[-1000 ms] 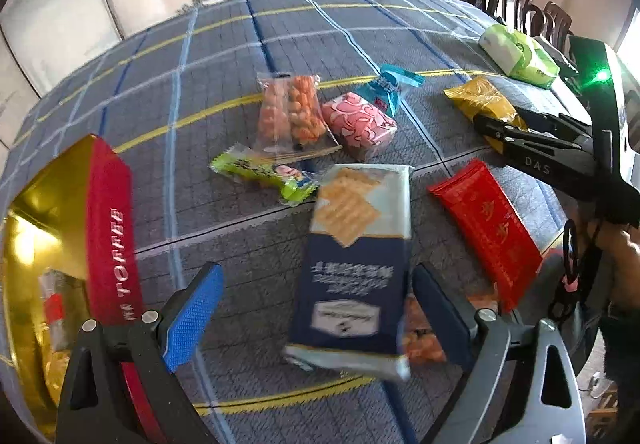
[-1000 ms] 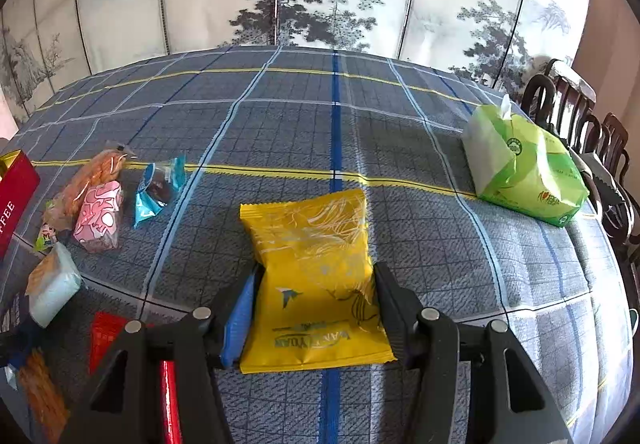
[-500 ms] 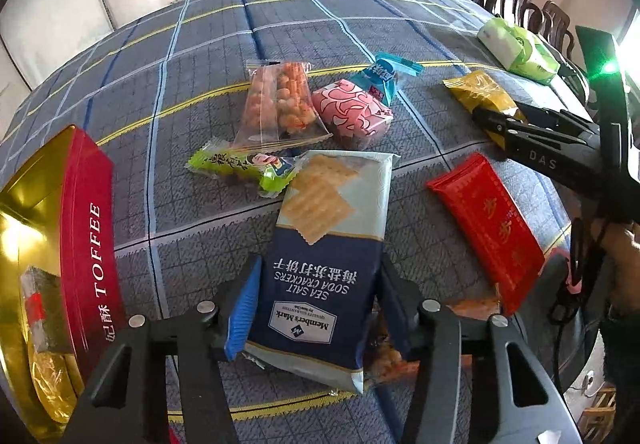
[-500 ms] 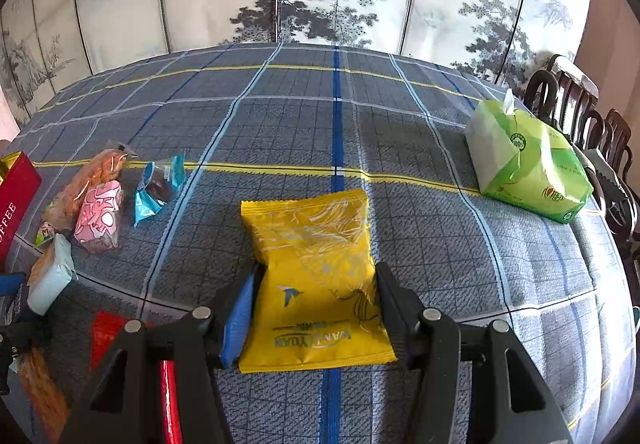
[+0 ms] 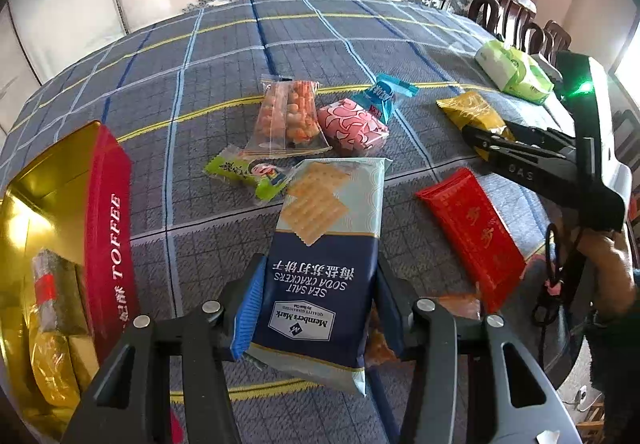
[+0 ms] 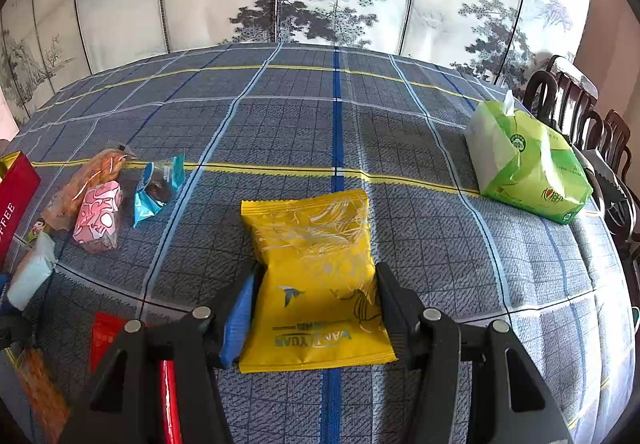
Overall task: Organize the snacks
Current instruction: 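Carry the crackers pack with the left gripper into the gold tin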
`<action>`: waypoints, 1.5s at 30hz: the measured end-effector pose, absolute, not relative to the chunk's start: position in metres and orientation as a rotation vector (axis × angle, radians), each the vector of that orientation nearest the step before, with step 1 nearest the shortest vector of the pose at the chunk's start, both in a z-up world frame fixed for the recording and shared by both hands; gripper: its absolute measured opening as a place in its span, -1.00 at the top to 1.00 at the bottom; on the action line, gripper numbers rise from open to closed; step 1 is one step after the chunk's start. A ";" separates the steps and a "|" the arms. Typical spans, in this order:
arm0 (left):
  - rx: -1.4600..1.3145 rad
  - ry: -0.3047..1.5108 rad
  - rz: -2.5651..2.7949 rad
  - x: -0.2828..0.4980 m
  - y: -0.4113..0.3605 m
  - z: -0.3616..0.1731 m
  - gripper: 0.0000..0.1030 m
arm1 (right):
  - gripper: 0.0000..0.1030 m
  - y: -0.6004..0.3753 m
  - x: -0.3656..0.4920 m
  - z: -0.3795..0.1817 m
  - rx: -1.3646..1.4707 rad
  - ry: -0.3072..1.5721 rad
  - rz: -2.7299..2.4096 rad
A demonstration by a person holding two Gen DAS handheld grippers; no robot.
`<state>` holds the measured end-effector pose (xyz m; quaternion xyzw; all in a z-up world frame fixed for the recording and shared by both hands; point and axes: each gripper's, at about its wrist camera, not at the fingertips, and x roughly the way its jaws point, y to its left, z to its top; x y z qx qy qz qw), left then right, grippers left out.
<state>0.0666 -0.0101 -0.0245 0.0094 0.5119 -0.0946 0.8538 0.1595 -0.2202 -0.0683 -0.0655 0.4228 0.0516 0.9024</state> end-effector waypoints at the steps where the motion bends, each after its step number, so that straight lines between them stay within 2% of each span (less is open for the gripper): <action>1: 0.019 1.075 -0.197 0.065 -0.010 -0.023 0.09 | -0.14 -0.220 0.160 -0.068 -0.134 0.874 0.107; 17: -0.019 1.021 -0.172 0.034 0.011 0.010 0.09 | -0.14 -0.221 0.160 -0.068 -0.129 0.875 0.107; 26: -0.041 0.955 -0.050 0.021 0.062 0.039 0.09 | -0.14 -0.221 0.160 -0.069 -0.130 0.875 0.106; 37: -0.110 0.978 0.233 0.003 0.168 0.028 0.09 | -0.14 -0.221 0.161 -0.069 -0.131 0.875 0.106; 45: -0.133 1.069 0.311 -0.001 0.201 -0.003 0.09 | -0.14 -0.219 0.162 -0.069 -0.134 0.873 0.095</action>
